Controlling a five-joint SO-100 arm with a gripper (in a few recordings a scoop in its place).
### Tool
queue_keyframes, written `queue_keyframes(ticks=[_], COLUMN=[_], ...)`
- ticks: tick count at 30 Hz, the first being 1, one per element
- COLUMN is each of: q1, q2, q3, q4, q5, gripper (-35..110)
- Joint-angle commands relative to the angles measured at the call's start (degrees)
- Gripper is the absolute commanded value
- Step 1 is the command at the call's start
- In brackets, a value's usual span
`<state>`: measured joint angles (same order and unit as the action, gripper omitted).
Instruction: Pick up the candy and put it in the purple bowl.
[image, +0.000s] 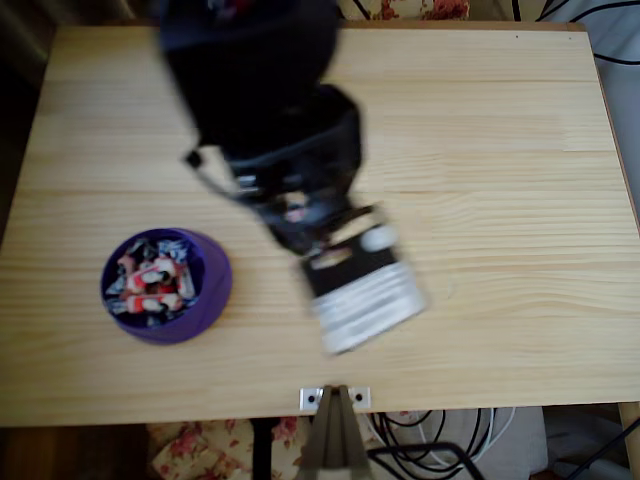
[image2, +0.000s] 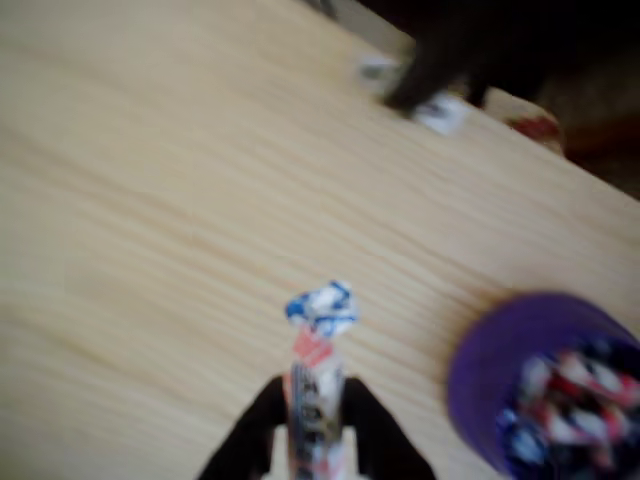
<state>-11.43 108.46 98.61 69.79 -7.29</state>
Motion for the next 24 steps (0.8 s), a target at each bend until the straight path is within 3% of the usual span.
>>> queue_keyframes(ticks=[1,10,24], q1=[7.38,18.9,26.81], q2=[2.46,-2.29,-13.62], q3=[-7.29,-10.63,-18.9], q4=[2.2,3.43,5.89], q5=[-1.67,-4.13,-5.36], gripper=[2,1,0])
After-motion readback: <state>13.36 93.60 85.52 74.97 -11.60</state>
